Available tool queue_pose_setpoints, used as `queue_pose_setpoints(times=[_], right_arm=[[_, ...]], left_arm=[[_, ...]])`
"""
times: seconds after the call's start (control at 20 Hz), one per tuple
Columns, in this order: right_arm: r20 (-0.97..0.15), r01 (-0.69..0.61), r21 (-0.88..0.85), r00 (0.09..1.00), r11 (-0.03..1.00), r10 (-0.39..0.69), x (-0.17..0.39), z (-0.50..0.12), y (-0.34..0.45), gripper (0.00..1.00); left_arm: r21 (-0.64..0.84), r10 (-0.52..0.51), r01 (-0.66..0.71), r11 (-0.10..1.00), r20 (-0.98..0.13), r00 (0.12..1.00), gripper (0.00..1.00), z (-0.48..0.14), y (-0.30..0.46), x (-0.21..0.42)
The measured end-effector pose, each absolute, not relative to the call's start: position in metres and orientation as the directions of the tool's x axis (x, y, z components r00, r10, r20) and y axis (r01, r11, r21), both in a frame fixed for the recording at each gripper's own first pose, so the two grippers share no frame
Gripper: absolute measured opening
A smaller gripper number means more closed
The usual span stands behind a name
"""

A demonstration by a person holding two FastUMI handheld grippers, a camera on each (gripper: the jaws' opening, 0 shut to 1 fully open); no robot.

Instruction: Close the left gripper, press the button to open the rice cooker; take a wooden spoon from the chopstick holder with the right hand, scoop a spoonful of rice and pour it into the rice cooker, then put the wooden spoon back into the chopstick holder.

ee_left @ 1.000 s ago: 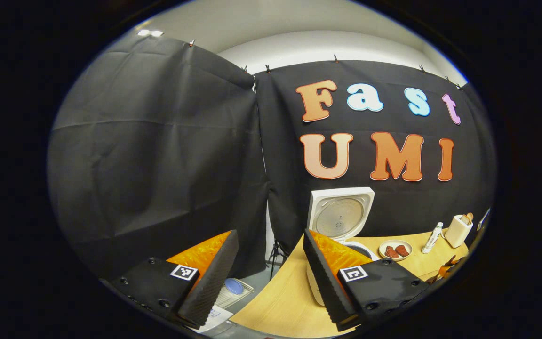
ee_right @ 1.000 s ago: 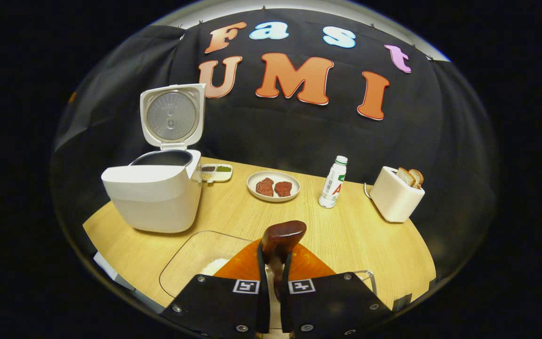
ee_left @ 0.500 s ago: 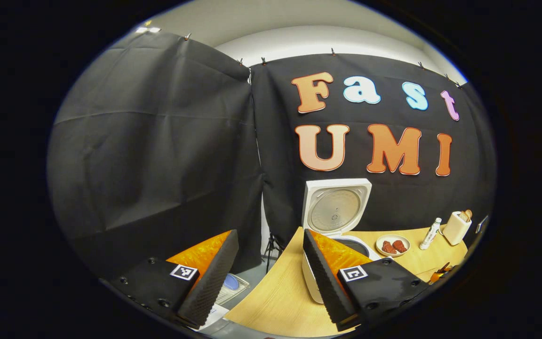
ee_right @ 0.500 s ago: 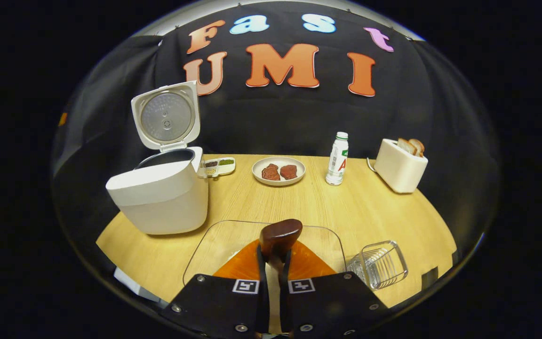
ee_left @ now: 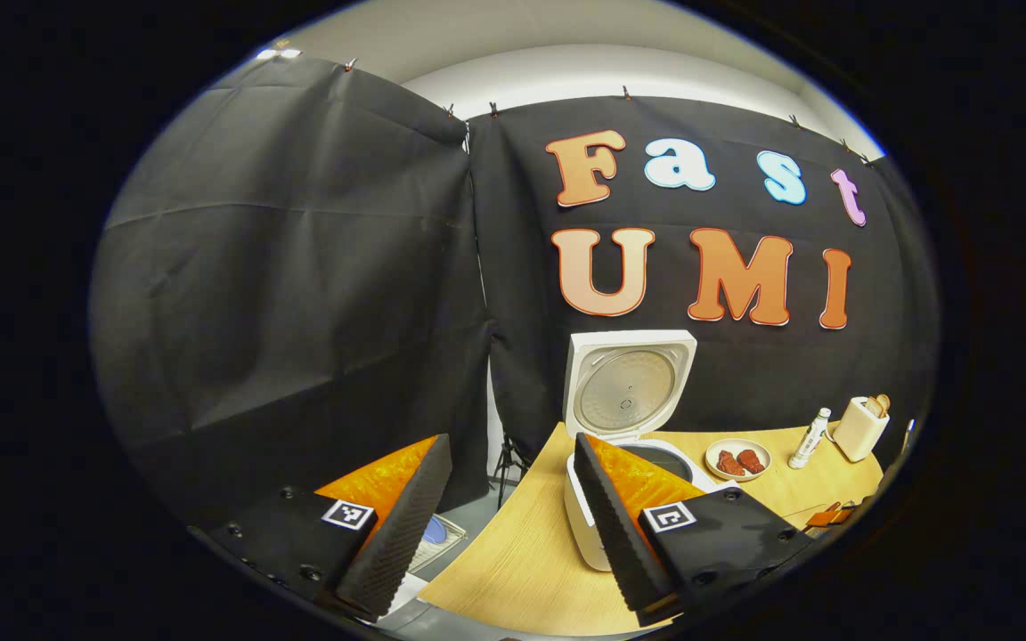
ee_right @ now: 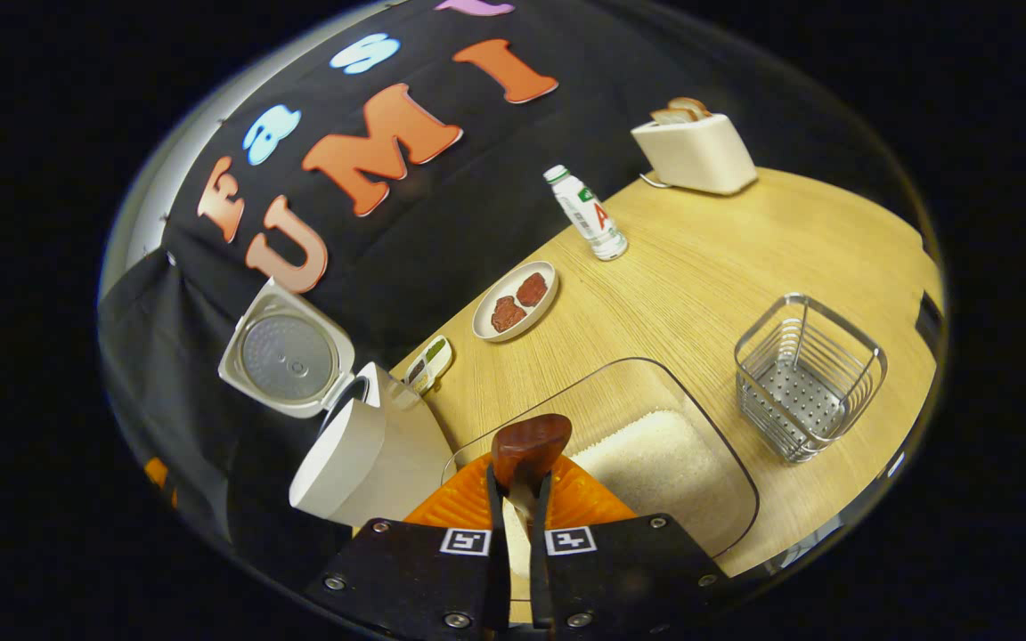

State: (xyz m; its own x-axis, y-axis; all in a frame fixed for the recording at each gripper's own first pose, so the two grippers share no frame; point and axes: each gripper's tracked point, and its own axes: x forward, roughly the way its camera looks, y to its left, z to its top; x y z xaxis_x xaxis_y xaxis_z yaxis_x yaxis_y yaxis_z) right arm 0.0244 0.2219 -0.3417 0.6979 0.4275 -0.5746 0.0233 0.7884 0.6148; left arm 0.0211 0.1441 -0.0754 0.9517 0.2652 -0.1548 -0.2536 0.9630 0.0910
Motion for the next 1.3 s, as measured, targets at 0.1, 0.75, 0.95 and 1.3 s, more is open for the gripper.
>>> queue_pose_setpoints(times=[0.1, 0.75, 0.95, 1.3], right_arm=[[-0.585, 0.101, 0.666, 0.685, 0.739, 0.434, 0.028, -0.35, 0.218, 0.08], [-0.547, 0.251, 0.791, 0.699, 0.558, 0.461, 0.033, -0.326, 0.17, 0.08], [-0.528, 0.274, 0.816, 0.713, 0.509, 0.461, 0.037, -0.304, 0.158, 0.08], [-0.503, 0.248, 0.828, 0.723, 0.502, 0.473, 0.046, -0.261, 0.163, 0.08]], left_arm=[[0.083, 0.256, -0.245, 0.966, -0.16, 0.953, 0.94, -0.077, 0.139, 0.024], [0.07, 0.225, -0.217, 0.974, -0.131, 0.965, 0.94, -0.067, 0.124, 0.031], [0.069, 0.208, -0.201, 0.977, -0.123, 0.97, 0.94, -0.067, 0.116, 0.032], [0.036, 0.195, -0.192, 0.981, -0.133, 0.972, 0.94, -0.074, 0.118, 0.033]])
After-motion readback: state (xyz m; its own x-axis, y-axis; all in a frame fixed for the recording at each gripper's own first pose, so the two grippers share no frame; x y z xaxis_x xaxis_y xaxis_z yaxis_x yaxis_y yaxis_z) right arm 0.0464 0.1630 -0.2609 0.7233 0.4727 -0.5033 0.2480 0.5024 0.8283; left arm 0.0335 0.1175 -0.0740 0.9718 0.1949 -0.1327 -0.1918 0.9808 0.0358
